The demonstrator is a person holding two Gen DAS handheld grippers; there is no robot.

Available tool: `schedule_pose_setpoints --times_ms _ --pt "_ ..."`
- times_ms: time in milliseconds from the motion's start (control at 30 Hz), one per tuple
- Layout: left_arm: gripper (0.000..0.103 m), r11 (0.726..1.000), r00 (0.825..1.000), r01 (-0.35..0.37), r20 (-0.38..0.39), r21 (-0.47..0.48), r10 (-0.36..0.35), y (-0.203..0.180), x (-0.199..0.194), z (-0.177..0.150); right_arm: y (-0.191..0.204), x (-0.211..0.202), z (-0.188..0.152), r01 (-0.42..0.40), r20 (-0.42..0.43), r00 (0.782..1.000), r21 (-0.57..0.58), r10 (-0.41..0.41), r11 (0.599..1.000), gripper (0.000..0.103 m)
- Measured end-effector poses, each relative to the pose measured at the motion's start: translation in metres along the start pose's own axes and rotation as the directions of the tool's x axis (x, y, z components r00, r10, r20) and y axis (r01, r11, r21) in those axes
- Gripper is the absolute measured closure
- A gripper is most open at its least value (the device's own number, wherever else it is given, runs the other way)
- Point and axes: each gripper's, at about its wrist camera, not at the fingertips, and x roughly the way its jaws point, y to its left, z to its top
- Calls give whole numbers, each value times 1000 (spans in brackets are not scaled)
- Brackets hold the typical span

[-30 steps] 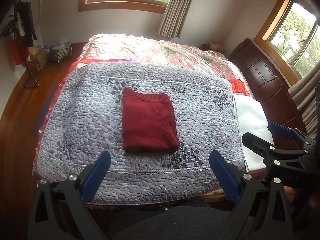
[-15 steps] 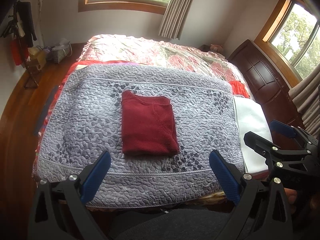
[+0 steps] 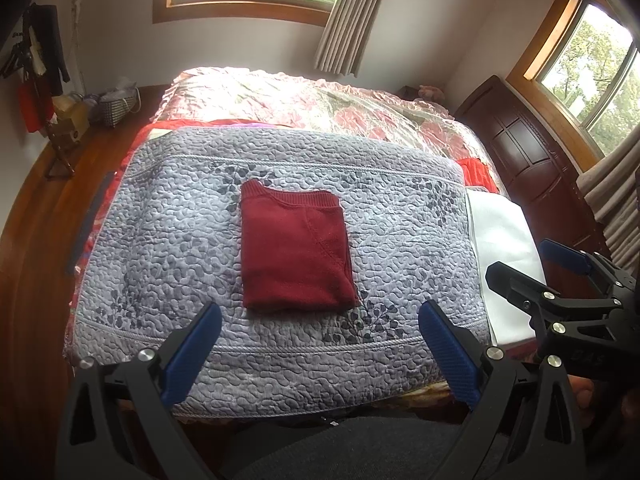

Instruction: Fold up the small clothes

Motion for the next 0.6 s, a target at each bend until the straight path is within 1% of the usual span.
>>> schedule_pose_setpoints --times_ms 600 --pt "4 1000 1000 -5 -11 5 5 1 5 1 -2 1 2 -6 5 1000 3 6 1000 3"
